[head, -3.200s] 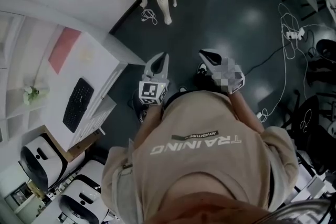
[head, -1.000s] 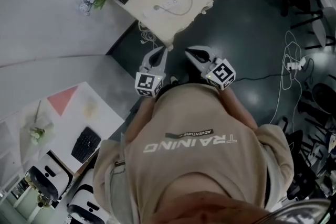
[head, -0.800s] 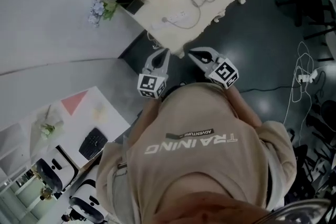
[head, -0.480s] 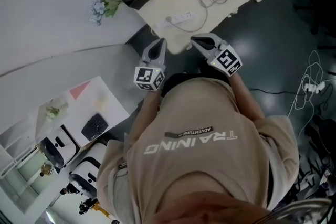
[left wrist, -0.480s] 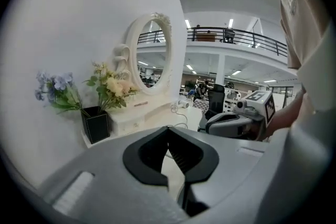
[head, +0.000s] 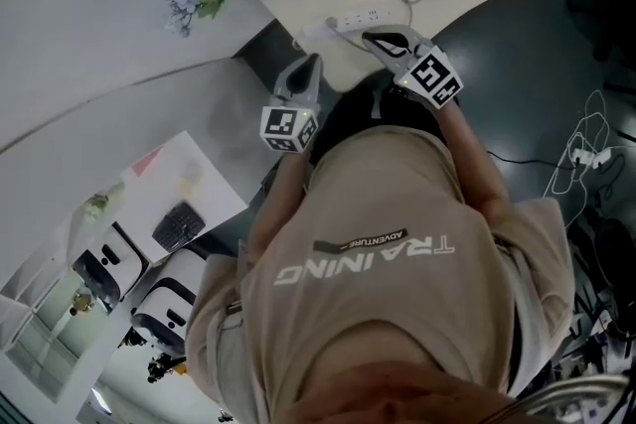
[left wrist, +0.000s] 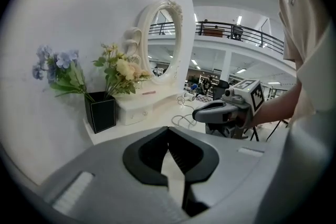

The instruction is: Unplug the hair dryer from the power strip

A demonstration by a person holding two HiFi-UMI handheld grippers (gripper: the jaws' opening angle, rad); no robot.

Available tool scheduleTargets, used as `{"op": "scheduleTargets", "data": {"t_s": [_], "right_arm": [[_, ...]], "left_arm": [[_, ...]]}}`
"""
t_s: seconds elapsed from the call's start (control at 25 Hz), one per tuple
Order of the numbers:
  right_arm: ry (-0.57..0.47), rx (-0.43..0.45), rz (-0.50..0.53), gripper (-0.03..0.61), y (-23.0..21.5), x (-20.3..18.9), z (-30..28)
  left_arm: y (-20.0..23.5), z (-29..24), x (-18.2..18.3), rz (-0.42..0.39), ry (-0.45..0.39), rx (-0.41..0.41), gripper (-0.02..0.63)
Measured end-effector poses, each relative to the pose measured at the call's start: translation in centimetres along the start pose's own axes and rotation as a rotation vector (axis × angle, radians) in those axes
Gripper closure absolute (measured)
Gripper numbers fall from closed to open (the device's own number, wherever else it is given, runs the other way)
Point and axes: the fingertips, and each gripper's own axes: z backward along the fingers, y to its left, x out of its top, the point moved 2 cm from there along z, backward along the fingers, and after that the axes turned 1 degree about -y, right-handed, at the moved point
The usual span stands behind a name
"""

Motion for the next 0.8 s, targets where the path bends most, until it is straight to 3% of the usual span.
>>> {"op": "scheduleTargets", "data": {"t_s": [0.16,0.24,0.48,0.68,0.8], "right_arm": [[0.150,-0.058,-0.038,0.574,-0.1,-2.2,-3.6],[0.206,-0.036,-0.008,0.574,0.6,-2.5,-5.0],[0.317,0.128,0.255,0.574,0.3,-2.9,-8.6],[0.418,0.258,0.455,0.520,0.1,-3.6,-10.5],[0.427,0.341,0.526,0.514,0.1,-4.1,-11.6]], "left_arm": [[2.7,0.0,-2.4,-0.165,0.035,-0.057,0.607],[4.1,-0.2,-2.8,-0.195,0.046,-0.099,0.607],[7.8,-3.6,-4.1,-0.152,0.098,-0.166,0.607],[7.4,-4.7,-6.3,-0.191,0.201,-0.193,0.607],[8.1,-5.2,-6.9,-0.106,0.228,-0.152,0.607]]}}
